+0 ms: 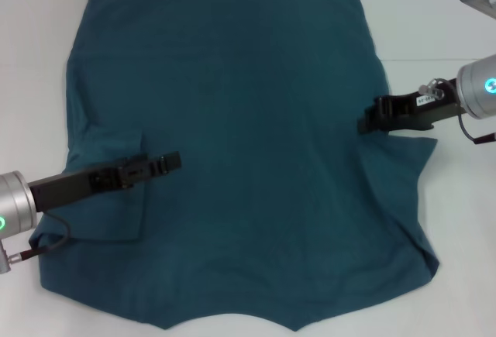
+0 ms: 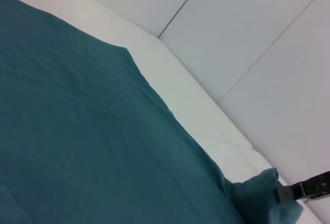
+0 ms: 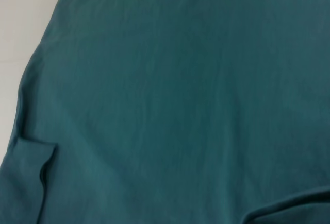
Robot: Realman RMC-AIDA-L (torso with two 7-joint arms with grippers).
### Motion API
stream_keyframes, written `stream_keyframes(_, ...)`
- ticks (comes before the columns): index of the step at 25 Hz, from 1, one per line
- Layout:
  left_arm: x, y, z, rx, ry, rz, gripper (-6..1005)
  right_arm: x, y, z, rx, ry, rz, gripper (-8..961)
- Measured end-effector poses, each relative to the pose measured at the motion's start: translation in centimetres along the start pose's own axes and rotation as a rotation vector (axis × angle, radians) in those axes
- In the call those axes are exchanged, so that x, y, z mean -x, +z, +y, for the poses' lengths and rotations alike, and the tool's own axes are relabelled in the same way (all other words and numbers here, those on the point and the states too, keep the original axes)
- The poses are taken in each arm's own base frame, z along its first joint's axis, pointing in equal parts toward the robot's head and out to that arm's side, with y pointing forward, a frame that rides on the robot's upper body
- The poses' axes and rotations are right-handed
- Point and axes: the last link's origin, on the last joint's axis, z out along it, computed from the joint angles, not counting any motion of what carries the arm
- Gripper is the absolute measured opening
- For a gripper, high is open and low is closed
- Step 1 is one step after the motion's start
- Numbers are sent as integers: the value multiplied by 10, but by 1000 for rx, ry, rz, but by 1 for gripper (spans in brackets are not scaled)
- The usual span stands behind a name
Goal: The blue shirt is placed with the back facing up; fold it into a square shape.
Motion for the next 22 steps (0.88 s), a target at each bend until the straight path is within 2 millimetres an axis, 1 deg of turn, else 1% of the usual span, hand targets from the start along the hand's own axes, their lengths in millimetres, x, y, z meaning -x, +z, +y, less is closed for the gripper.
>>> stream_keyframes(5,-1,-1,-1,-6,-9,20,947,5,6,4,-8,32,-28,26)
stream_keyframes(12,0,0,-3,-15,-17,23,947,3,14,6,-5,69,-29,28)
stream_keyframes(22,0,0,-3,-17,-17,24,947,4,15,11,13,69,-28,29)
